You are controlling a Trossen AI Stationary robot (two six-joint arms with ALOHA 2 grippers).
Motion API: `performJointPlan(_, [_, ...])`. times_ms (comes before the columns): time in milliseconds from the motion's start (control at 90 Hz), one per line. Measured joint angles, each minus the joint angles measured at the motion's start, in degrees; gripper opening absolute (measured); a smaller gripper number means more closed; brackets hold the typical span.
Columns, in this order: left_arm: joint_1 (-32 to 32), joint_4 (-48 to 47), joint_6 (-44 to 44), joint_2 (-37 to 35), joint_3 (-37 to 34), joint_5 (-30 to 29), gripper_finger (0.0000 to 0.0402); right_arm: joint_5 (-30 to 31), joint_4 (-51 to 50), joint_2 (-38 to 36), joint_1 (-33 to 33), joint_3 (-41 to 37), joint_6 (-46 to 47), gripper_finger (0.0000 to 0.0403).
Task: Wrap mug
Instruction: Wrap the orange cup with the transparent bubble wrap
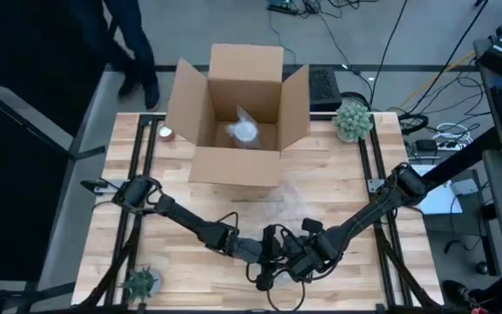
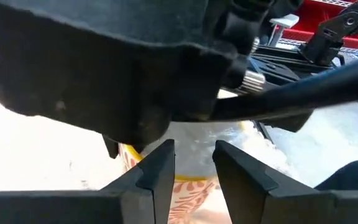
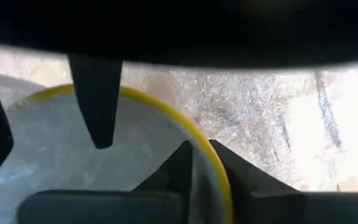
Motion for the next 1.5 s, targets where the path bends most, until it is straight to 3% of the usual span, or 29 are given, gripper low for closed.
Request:
performJointPlan(178, [-0.2, -1.2, 0.0, -0.9, 0.0, 0.1, 0.0106, 0.3, 0.1, 0.0, 0.3, 0.0, -0.6, 0.0156])
performJointPlan(322, [-0.4, -6.8, 0.0, -3.3, -0.1, 0.4, 0.0106, 0.4, 0.4, -0.1, 0.3, 0.0, -0.6, 0.0201])
performJointPlan(633, [-0.1, -37.9, -1.7, -13.5, -0.1, -1.0, 0.0106, 1.2, 1.1, -0.2, 0.1, 0.1, -1.5, 0.0218])
performJointPlan(789, [2.2, -49.4, -4.6, -14.5, 0.0, -9.4, 0.0106, -1.5, 0.1, 0.3, 0.2, -0.3, -2.2, 0.0219])
performJointPlan(900, [5.4, -49.3, -5.8, -14.0, -2.5, -9.7, 0.0106, -0.5, 0.2, 0.0, -0.2, -0.2, -2.2, 0.0219])
performJointPlan(1033, [9.6, -45.6, -9.0, -14.1, -4.8, -6.1, 0.0115, -0.2, 0.3, 0.1, 0.1, -0.2, -2.1, 0.0219])
performJointPlan(1333, [14.4, -35.7, -9.0, -13.9, -10.7, -3.7, 0.0200, 0.2, 0.5, 0.1, 0.5, -0.1, -2.1, 0.0219])
performJointPlan(1500, [15.2, -34.6, -7.9, -10.6, -11.3, -6.1, 0.0220, 0.5, 0.5, 0.1, 0.3, -0.1, -2.1, 0.0219])
